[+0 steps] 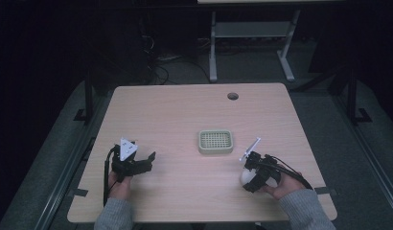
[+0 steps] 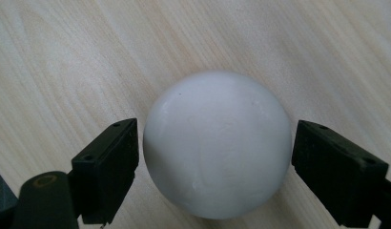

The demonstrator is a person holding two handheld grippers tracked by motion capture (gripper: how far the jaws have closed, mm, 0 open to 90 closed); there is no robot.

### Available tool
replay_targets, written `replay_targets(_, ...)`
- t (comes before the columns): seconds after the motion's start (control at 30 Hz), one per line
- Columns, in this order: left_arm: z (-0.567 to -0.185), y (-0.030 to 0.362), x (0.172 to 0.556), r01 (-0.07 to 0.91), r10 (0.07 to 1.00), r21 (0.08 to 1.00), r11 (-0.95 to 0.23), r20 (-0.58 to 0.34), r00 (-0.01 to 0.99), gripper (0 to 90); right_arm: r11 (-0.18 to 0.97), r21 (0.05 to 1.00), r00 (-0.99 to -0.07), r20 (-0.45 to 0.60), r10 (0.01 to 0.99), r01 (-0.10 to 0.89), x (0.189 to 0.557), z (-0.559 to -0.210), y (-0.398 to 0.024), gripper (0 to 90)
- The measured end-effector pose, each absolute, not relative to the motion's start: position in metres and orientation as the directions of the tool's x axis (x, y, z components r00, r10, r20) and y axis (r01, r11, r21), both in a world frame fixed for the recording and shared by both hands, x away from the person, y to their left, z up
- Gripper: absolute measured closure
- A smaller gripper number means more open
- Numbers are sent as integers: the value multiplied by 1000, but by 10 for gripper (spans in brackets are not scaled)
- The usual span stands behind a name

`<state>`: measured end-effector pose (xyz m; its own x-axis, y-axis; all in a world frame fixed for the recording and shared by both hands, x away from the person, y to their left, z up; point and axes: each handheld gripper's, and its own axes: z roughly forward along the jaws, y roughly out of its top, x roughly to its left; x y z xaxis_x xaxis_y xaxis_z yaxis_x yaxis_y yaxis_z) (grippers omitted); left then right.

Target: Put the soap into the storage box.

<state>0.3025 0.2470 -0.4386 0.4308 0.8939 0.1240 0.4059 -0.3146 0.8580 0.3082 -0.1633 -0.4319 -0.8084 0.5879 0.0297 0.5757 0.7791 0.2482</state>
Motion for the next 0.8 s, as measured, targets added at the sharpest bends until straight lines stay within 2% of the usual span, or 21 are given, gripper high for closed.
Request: replay_targets(0.8,-439,245,302,405,890,855,-322,128,438,148,801,194,-819,21,573,566,310,-439,-159,217)
